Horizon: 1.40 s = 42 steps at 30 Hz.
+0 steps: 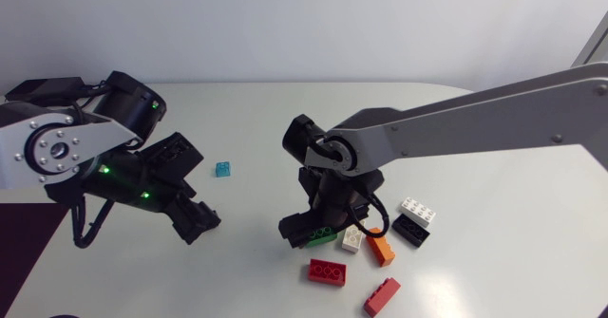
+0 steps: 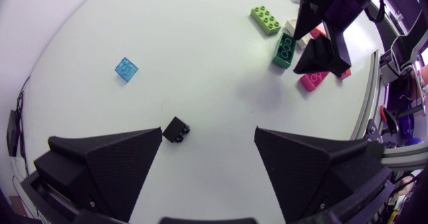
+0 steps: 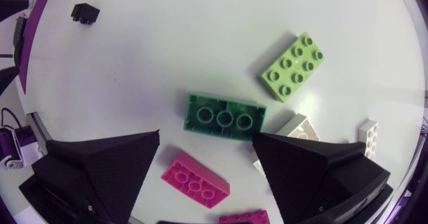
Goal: Sort duplo bricks by size, large to the right and small to the left
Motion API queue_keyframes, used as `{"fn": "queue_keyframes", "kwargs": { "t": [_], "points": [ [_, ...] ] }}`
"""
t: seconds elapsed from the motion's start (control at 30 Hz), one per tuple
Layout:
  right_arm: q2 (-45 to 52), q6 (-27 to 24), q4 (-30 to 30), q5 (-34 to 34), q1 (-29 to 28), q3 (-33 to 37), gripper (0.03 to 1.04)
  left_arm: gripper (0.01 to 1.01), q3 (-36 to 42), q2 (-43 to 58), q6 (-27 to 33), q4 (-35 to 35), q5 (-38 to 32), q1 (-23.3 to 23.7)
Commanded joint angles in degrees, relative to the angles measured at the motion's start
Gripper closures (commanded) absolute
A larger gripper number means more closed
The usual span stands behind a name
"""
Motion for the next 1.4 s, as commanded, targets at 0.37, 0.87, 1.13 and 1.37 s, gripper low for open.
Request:
{"fn": "queue_keyframes", "kwargs": {
  "t": [0.37, 0.87, 1.13, 1.37],
  "points": [
    [6.2, 1.8, 1.5, 4.1, -1.1, 1.5, 0.06, 0.054, -4.8, -2.3, 0.7, 3.1, 2.1, 3.6],
    [-2.9, -3.4, -2.3, 4.1, -16.7, -3.0, 0.06, 0.054, -5.6, -2.2, 0.9, 4.3, 2.2, 3.6],
    [-8.8, -7.7, -5.2, 3.8, -26.5, -3.9, 0.06, 0.054, -5.1, -1.2, 0.3, 6.8, 2.2, 2.5],
    [-8.1, -2.2, -5.2, 3.5, -15.1, -0.7, 0.06, 0.054, -4.9, -0.9, -0.8, 6.8, 2.2, 1.9]
  ]
}}
